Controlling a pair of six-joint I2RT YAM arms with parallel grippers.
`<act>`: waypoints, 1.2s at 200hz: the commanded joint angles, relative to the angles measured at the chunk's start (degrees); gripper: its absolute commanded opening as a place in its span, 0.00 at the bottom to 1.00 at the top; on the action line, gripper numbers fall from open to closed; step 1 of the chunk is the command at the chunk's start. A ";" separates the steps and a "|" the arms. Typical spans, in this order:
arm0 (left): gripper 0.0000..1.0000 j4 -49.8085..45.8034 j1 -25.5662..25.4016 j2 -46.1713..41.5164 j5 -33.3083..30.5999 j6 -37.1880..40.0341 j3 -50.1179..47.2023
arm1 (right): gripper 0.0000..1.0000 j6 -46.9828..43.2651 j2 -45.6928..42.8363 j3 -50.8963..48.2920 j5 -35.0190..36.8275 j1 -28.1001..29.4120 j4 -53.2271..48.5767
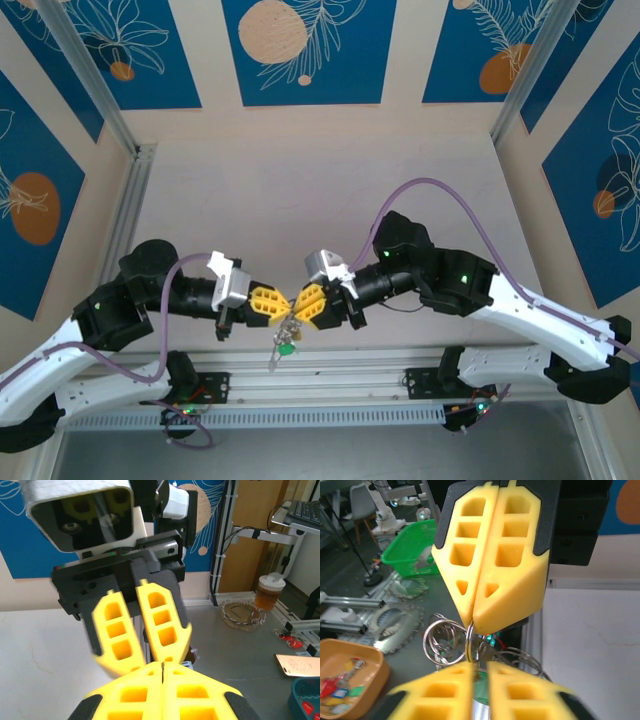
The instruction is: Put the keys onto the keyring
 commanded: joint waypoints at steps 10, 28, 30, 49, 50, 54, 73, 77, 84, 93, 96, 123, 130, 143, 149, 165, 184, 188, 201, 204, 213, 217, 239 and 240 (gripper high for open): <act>0.00 5.80 -0.57 -0.99 -1.93 -1.77 -0.82 | 0.35 0.28 -4.38 -3.91 8.15 0.02 3.96; 0.00 6.75 -0.57 -1.39 -3.05 -2.55 -1.28 | 0.43 -0.15 -8.57 -6.80 13.28 0.94 6.44; 0.00 6.82 -0.57 -1.39 -3.07 -2.69 -1.35 | 0.44 -0.25 -8.93 -7.14 13.74 1.06 6.66; 0.00 8.61 -0.56 -1.47 -3.55 -4.00 -1.97 | 0.46 -1.07 -12.40 -9.38 16.74 2.23 8.84; 0.00 8.74 -0.52 -1.47 -3.55 -4.09 -2.01 | 0.46 -1.09 -12.57 -9.54 16.81 2.34 8.89; 0.00 9.24 -0.54 -1.54 -3.49 -4.38 -2.18 | 0.45 -1.36 -13.01 -9.72 17.17 2.44 9.20; 0.00 12.01 -0.52 -1.82 -3.10 -6.09 -3.14 | 0.43 -2.42 -13.25 -10.00 18.28 3.70 10.35; 0.00 12.55 -0.50 -1.91 -2.90 -6.50 -3.39 | 0.42 -2.57 -13.07 -9.96 18.37 3.84 10.60; 0.00 13.58 -0.54 -1.92 -2.88 -7.01 -3.75 | 0.41 -2.88 -12.42 -9.66 18.10 4.02 11.05; 0.00 14.52 -0.52 -1.92 -2.69 -7.54 -4.22 | 0.40 -3.23 -11.50 -9.25 17.43 4.17 11.75; 0.00 14.81 -0.56 -1.92 -2.67 -7.70 -4.37 | 0.39 -3.30 -11.21 -9.07 17.07 4.24 11.97; 0.00 16.82 -0.57 -1.91 -1.80 -8.77 -5.34 | 0.33 -3.57 -8.54 -7.96 15.35 4.32 14.14; 0.00 16.88 -0.56 -1.92 -1.72 -8.91 -5.43 | 0.31 -3.49 -8.03 -7.78 15.02 4.37 14.53; 0.00 16.62 -0.55 -2.00 -1.61 -8.78 -5.48 | 0.28 -3.24 -7.47 -7.49 14.13 4.37 15.00; 0.00 16.45 -0.55 -2.12 -1.74 -8.74 -5.48 | 0.27 -3.07 -7.43 -7.64 13.83 4.32 15.29; 0.00 16.12 -0.52 -2.42 -1.76 -8.43 -5.57 | 0.23 -2.62 -7.63 -8.02 13.53 4.29 16.04; 0.00 16.20 -0.56 -2.70 -1.72 -8.39 -5.96 | 0.19 -2.34 -7.82 -8.19 13.46 4.34 16.04; 0.00 16.29 -0.56 -2.79 -1.72 -8.37 -6.05 | 0.17 -2.21 -7.96 -8.26 13.46 4.35 16.04; 0.00 16.65 -0.57 -3.10 -1.72 -8.52 -6.48 | 0.08 -2.16 -8.16 -8.30 13.70 4.29 16.14; 0.00 16.66 -0.57 -3.14 -1.72 -8.49 -6.52 | 0.06 -2.23 -8.25 -8.32 13.79 4.29 16.14; 0.00 16.95 -0.61 -3.32 -1.76 -8.66 -6.77 | 0.01 -2.16 -8.38 -8.28 14.19 4.36 16.14; 0.00 16.99 -0.57 -3.32 -1.82 -8.73 -6.80 | 0.00 -2.30 -8.48 -8.30 14.40 4.31 16.04; 0.00 14.29 -0.54 -3.00 -2.68 -8.07 -5.98 | 0.00 -3.03 -8.44 -7.07 15.94 4.30 14.36; 0.00 13.96 -0.56 -2.94 -2.76 -7.96 -5.86 | 0.00 -3.12 -8.48 -7.02 16.11 4.34 14.20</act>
